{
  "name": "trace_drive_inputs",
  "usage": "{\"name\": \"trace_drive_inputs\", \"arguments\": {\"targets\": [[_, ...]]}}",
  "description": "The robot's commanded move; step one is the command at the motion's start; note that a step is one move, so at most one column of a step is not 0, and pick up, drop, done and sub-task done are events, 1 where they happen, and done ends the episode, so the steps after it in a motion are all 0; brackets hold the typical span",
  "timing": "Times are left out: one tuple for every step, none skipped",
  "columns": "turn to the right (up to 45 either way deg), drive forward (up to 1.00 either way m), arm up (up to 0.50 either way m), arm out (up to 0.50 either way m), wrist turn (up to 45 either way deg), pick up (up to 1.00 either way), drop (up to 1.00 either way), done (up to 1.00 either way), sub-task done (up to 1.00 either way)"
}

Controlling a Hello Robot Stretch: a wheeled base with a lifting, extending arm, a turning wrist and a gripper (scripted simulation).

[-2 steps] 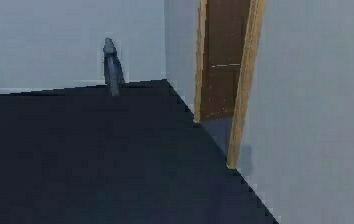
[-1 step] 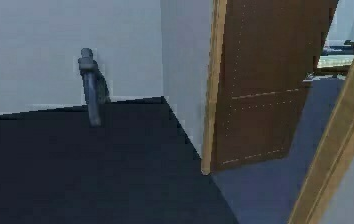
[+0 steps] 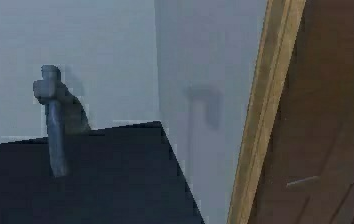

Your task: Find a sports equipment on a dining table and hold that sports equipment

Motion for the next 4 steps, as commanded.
{"name": "trace_drive_inputs", "arguments": {"targets": [[45.0,0.0,0.0,0.0,0.0,0.0,0.0,0.0,0.0],[24.0,0.0,0.0,0.0,0.0,0.0,0.0,0.0,0.0],[0.0,0.7,0.0,0.0,0.0,0.0,0.0,0.0,0.0],[15.0,0.0,0.0,0.0,0.0,0.0,0.0,0.0,0.0]]}}
